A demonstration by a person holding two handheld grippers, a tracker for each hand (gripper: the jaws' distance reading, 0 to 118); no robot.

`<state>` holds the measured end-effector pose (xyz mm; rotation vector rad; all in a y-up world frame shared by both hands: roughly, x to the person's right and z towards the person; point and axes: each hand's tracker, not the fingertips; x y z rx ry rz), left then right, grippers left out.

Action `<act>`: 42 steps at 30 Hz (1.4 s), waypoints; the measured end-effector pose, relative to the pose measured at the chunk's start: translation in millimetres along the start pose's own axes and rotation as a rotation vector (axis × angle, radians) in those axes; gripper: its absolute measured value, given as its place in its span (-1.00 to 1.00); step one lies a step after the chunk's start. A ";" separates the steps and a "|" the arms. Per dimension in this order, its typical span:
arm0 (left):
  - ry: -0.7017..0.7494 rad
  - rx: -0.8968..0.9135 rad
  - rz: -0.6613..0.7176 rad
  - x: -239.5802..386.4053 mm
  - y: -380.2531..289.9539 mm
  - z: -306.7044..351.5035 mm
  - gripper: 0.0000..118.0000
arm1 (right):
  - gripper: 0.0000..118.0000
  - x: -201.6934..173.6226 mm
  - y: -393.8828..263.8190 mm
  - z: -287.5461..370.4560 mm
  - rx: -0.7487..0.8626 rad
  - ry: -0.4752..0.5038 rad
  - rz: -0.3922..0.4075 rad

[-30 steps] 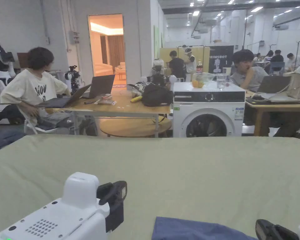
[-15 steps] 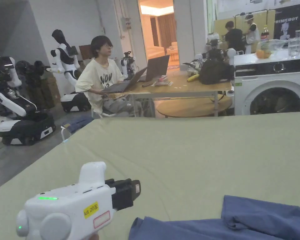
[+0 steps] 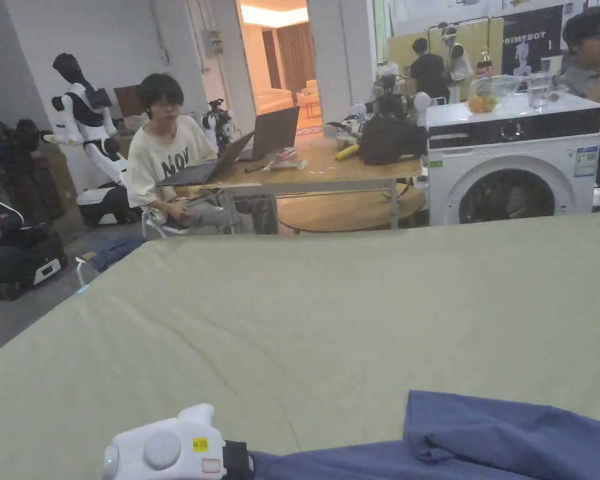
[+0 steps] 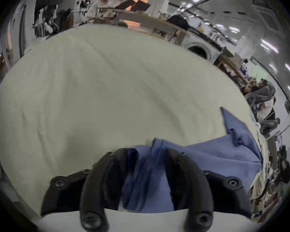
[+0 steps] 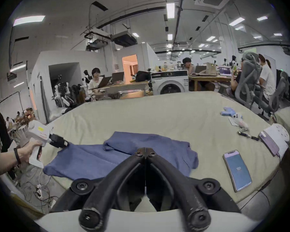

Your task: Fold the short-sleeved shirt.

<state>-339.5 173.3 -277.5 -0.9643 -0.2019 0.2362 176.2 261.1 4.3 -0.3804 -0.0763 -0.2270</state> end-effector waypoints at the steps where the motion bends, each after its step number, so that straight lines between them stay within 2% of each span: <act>1: -0.007 0.002 0.001 1.5 1.5 -0.9 -0.31 | -1.00 4.4 -1.5 -0.7 0.001 -0.006 -0.019; 2: -0.066 -0.022 0.044 3.1 0.7 -4.9 -0.44 | -1.00 5.5 -2.4 0.1 -0.004 -0.012 -0.031; 3: -0.042 -0.020 0.040 3.9 -2.7 -4.0 -0.58 | -1.00 8.2 -3.3 -1.3 -0.012 -0.018 -0.037; 5: -0.009 -0.030 -0.032 8.2 -4.4 -8.9 -1.00 | -1.00 14.2 -5.8 -6.8 -0.032 -0.063 -0.041; 8: -0.018 -0.027 0.005 0.9 -2.6 -8.5 -1.00 | -1.00 26.2 -11.7 -20.5 -0.084 -0.139 -0.113; 10: -0.023 -0.029 -0.001 1.0 -4.0 -8.7 -1.00 | -0.92 39.8 -22.1 -37.1 -0.134 -0.124 -0.180; 11: -0.024 -0.027 -0.001 1.5 -4.4 -8.2 -1.00 | -0.66 47.1 -28.9 -47.9 -0.171 -0.101 -0.207; 12: -0.016 -0.017 -0.008 1.4 -4.8 -7.6 -1.00 | -0.21 52.5 -34.5 -57.2 -0.200 -0.087 -0.228; 13: -0.015 -0.014 -0.009 2.1 -5.7 -7.2 -1.00 | 0.00 56.8 -40.9 -69.3 -0.238 -0.122 -0.261; 15: -0.009 -0.010 -0.021 3.2 -6.5 -6.8 -1.00 | 0.01 64.8 -51.0 -85.6 -0.295 -0.143 -0.339; 17: -0.007 -0.014 -0.027 5.0 -8.5 -6.2 -1.00 | 0.00 74.6 -60.1 -95.8 -0.297 -0.045 -0.449; 18: -0.004 -0.012 -0.032 5.5 -9.4 -5.8 -1.00 | -0.12 76.2 -63.0 -97.2 -0.309 -0.004 -0.498; 19: -0.002 -0.009 -0.035 6.9 -9.9 -5.5 -1.00 | -0.39 76.6 -66.3 -99.5 -0.319 0.008 -0.528; 20: -0.007 -0.012 -0.032 6.9 -11.3 -5.0 -1.00 | -0.69 75.8 -67.8 -99.5 -0.313 -0.010 -0.515; 21: -0.010 -0.010 -0.033 6.0 -11.6 -3.6 -1.00 | -0.88 74.8 -67.4 -98.1 -0.308 -0.014 -0.498; 24: -0.051 0.039 -0.030 7.9 -13.0 17.9 -1.00 | -0.93 69.1 -51.8 -82.7 -0.274 -0.032 -0.432; 27: -0.147 0.314 -0.033 10.1 -5.1 73.3 -1.00 | -0.94 53.9 -15.0 -58.3 -0.149 0.016 -0.364; 31: -0.151 0.502 -0.153 36.3 21.4 155.0 -1.00 | -0.95 16.6 52.0 -44.5 -0.044 0.031 -0.146; 32: -0.171 0.577 -0.151 40.3 28.1 177.6 -1.00 | -0.95 10.4 70.6 -39.7 -0.008 0.046 -0.118; 35: -0.224 0.686 -0.146 48.1 45.5 228.8 -1.00 | -0.95 -2.2 119.5 -31.5 0.064 0.076 -0.098; 37: -0.204 0.768 -0.181 57.1 58.6 256.0 -1.00 | -0.95 -8.2 152.9 -27.2 0.116 0.055 -0.061; 42: -0.198 0.845 -0.219 79.3 99.5 289.3 -1.00 | -0.95 -19.3 226.3 -27.5 0.209 0.088 -0.040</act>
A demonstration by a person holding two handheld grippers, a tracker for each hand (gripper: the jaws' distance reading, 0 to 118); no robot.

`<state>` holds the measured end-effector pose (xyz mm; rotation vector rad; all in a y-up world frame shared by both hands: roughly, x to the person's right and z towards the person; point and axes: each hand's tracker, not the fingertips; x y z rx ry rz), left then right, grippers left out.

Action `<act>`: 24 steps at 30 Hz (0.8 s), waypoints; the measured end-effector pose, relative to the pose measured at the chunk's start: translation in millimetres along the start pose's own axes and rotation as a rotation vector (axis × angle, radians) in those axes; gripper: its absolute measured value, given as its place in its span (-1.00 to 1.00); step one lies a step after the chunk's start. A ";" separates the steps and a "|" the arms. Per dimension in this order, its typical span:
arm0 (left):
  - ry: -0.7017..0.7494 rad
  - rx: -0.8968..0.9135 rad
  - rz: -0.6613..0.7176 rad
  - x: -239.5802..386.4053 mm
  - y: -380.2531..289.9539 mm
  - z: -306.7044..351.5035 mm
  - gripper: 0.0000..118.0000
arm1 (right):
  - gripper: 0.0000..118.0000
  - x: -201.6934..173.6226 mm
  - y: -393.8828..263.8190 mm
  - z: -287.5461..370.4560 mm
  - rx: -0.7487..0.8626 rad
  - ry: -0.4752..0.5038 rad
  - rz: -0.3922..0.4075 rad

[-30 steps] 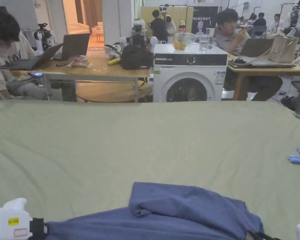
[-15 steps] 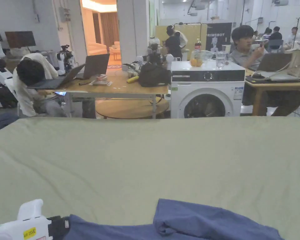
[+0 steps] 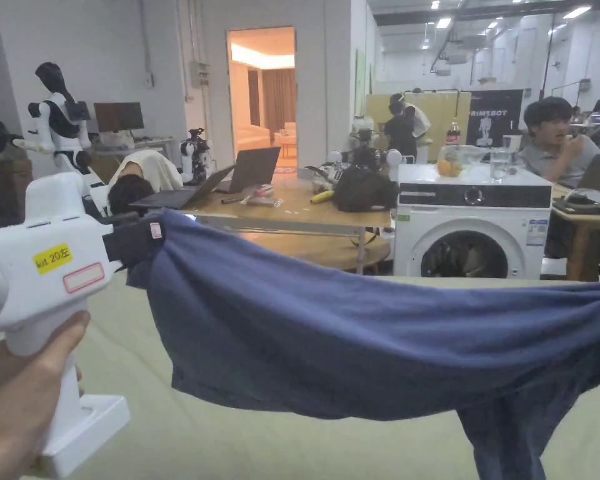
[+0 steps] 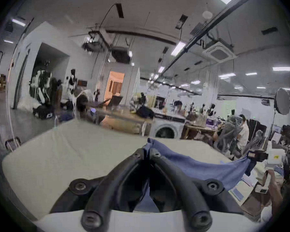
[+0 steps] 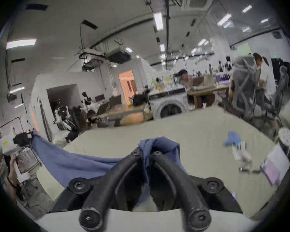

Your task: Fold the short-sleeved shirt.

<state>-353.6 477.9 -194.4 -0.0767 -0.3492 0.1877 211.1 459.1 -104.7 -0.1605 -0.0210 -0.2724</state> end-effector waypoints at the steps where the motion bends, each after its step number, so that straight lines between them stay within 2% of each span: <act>1: 0.012 0.024 -0.003 2.1 8.7 -7.7 -1.00 | -0.95 -4.5 11.4 -3.6 0.023 0.012 -0.001; 4: 0.019 0.039 -0.035 10.2 34.1 -28.3 -1.00 | -0.95 -16.6 44.9 -21.4 0.034 -0.038 0.087; 6: 0.033 0.044 -0.017 8.9 51.6 -43.9 -1.00 | -0.95 -20.4 67.3 -36.6 0.031 -0.062 0.111; 7: 0.060 0.044 -0.020 9.6 57.2 -53.2 -1.00 | -0.95 -19.0 68.1 -37.5 0.022 -0.073 0.090; 13: 0.095 0.059 -0.037 13.6 82.3 -93.1 -1.00 | -0.95 -24.6 109.0 -85.0 0.057 -0.122 0.092; 15: 0.100 0.067 -0.049 14.1 84.1 -105.8 -1.00 | -0.95 -20.2 98.6 -69.5 0.068 -0.126 0.087; 16: 0.104 0.066 -0.049 14.0 84.3 -110.7 -1.00 | -0.95 -17.3 109.8 -95.0 0.049 -0.116 0.075; 19: 0.106 0.049 -0.062 11.4 83.2 -131.3 -1.00 | -0.95 -13.2 107.0 -105.0 0.051 -0.124 0.077; 20: 0.126 0.032 -0.072 9.6 80.5 -140.4 -1.00 | -0.95 -18.0 118.5 -138.8 0.029 -0.145 0.086; 23: 0.146 -0.017 -0.098 3.2 65.5 -172.0 -1.00 | -0.95 -16.0 114.1 -181.4 -0.004 -0.175 0.095; 24: 0.152 -0.045 -0.097 0.0 58.4 -184.0 -1.00 | -0.95 -15.7 112.4 -198.6 0.008 -0.157 0.127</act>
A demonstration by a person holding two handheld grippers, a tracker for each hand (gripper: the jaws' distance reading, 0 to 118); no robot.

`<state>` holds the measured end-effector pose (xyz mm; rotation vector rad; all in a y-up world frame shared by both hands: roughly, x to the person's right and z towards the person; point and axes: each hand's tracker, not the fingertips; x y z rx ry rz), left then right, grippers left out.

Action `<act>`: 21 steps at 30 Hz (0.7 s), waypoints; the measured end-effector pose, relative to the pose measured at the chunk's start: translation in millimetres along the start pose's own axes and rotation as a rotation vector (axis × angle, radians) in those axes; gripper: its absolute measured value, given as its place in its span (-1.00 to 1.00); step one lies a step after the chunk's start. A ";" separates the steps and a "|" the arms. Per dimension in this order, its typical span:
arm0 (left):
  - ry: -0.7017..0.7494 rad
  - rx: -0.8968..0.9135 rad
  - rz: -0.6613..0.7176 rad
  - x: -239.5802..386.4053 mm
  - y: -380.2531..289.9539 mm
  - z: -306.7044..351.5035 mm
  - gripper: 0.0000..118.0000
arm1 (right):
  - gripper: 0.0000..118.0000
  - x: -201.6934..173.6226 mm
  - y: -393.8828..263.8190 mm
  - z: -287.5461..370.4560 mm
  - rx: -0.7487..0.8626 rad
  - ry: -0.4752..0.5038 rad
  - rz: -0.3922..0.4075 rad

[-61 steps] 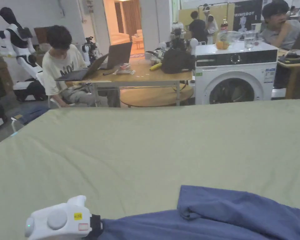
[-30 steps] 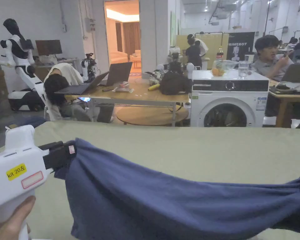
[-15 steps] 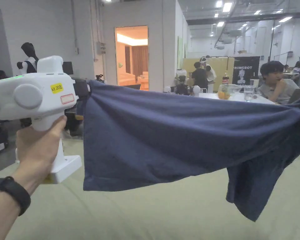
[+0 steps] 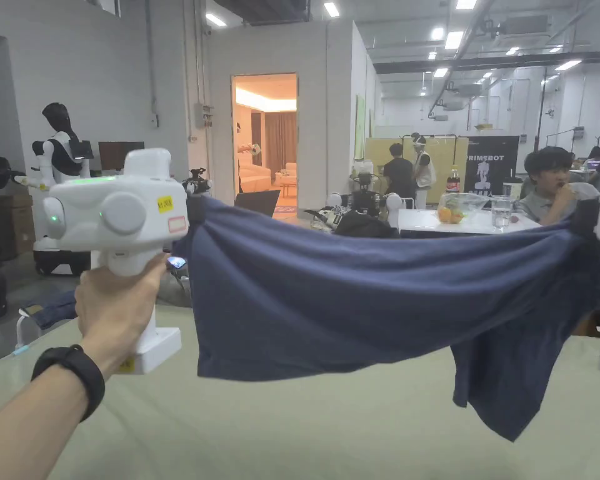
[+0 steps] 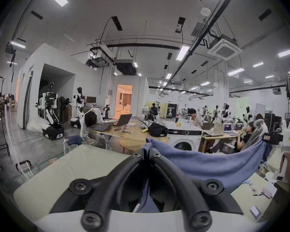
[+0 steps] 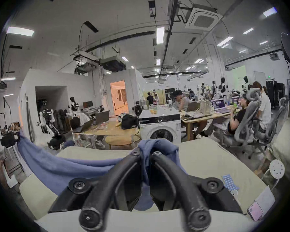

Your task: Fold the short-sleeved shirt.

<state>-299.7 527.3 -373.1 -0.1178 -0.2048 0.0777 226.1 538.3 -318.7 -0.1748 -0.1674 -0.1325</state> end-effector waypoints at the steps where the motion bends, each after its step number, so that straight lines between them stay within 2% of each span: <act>1: -0.009 -0.020 0.006 -1.9 -7.6 -14.7 -1.00 | -0.95 -2.1 -6.4 -15.5 -0.012 -0.011 0.008; 3: 0.002 -0.079 0.023 -4.0 -23.4 -37.3 -1.00 | -0.95 -2.3 -18.7 -38.6 -0.029 -0.007 0.010; 6: -0.007 -0.108 0.046 -6.4 -42.6 -55.8 -1.00 | -0.95 -12.8 -39.9 -31.3 -0.046 -0.037 -0.001; 14: -0.023 -0.169 0.078 -4.6 -97.8 -62.1 -1.00 | -0.95 -8.3 -81.0 -40.4 -0.127 -0.029 0.000; 17: -0.055 -0.284 0.042 2.9 -148.3 -54.3 -1.00 | -0.95 -0.9 -126.9 -37.3 -0.190 -0.012 -0.008; 19: -0.066 -0.346 0.077 7.4 -192.2 -39.3 -1.00 | -0.95 7.2 -171.0 -26.5 -0.253 0.001 -0.024; 21: -0.094 -0.328 0.108 2.8 -229.0 -18.8 -1.00 | -0.95 18.9 -210.4 -7.1 -0.298 0.025 -0.060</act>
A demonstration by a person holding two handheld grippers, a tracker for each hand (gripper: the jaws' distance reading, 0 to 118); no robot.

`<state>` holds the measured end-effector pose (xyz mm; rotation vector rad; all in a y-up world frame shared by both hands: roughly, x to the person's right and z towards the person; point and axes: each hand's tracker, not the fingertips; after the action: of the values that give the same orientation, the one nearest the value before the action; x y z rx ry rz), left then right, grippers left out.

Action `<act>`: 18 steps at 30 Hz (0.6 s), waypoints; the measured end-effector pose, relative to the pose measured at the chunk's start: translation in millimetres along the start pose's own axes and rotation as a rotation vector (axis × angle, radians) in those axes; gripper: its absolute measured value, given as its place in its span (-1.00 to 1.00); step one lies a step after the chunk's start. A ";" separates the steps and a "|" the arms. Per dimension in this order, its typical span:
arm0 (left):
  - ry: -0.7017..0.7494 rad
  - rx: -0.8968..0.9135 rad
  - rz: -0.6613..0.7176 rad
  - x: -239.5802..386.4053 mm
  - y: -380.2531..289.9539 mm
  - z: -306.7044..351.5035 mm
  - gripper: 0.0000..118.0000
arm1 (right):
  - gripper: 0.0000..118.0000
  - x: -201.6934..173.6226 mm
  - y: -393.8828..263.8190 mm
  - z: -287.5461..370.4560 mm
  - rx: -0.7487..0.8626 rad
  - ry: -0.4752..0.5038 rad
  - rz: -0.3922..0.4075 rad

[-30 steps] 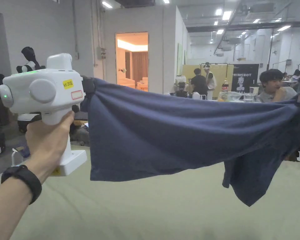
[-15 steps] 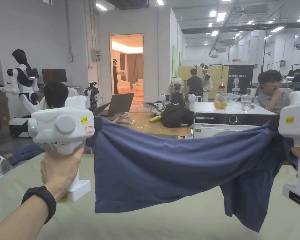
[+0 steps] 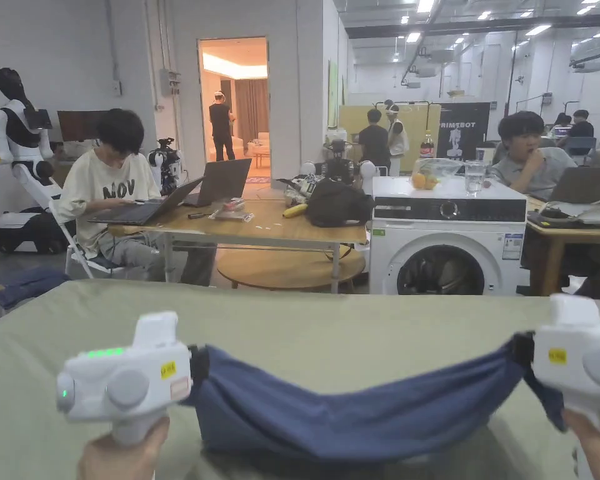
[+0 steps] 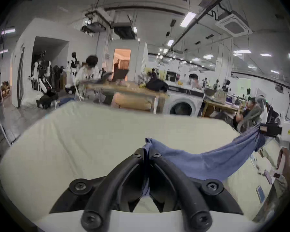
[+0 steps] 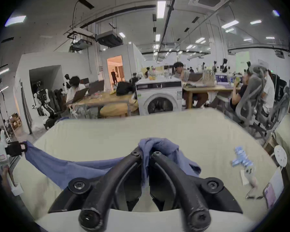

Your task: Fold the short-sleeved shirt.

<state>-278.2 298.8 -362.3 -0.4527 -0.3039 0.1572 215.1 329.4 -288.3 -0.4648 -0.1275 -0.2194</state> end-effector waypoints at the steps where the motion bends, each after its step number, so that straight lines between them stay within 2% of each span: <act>1: -0.019 -0.055 0.041 -5.5 -18.6 8.5 -1.00 | -0.95 9.5 -23.7 8.6 -0.011 0.007 -0.031; 3: -0.074 -0.059 0.098 -11.8 -50.7 34.0 -1.00 | -0.95 32.3 -61.2 25.0 -0.042 0.066 -0.072; 4: -0.094 -0.093 0.112 -16.3 -65.1 49.4 -1.00 | -0.95 38.3 -80.7 38.7 -0.033 0.030 -0.064; 6: -0.114 -0.078 0.051 -19.9 -89.3 84.8 -1.00 | -0.95 53.5 -110.5 67.9 -0.045 0.046 -0.075; 7: -0.093 -0.074 0.068 -21.2 -99.7 102.6 -1.00 | -0.95 56.7 -127.7 83.8 -0.051 0.040 -0.102; 9: -0.143 -0.059 0.138 -30.1 -115.5 135.0 -1.00 | -0.95 69.2 -151.0 110.4 -0.079 0.036 -0.109; 11: -0.119 -0.064 0.141 -34.0 -127.6 161.3 -1.00 | -0.95 77.0 -171.9 138.1 -0.127 0.020 -0.124; 14: -0.113 -0.072 0.117 -36.2 -147.8 193.1 -1.00 | -0.95 92.9 -198.7 174.5 -0.118 0.023 -0.230; 18: -0.114 -0.143 0.099 -33.3 -177.6 210.4 -1.00 | -0.95 99.8 -227.8 197.2 -0.143 0.018 -0.228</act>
<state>-362.9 219.2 -110.4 -0.6022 -0.4064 0.2593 243.4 203.1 1.5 -0.5909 -0.1473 -0.4581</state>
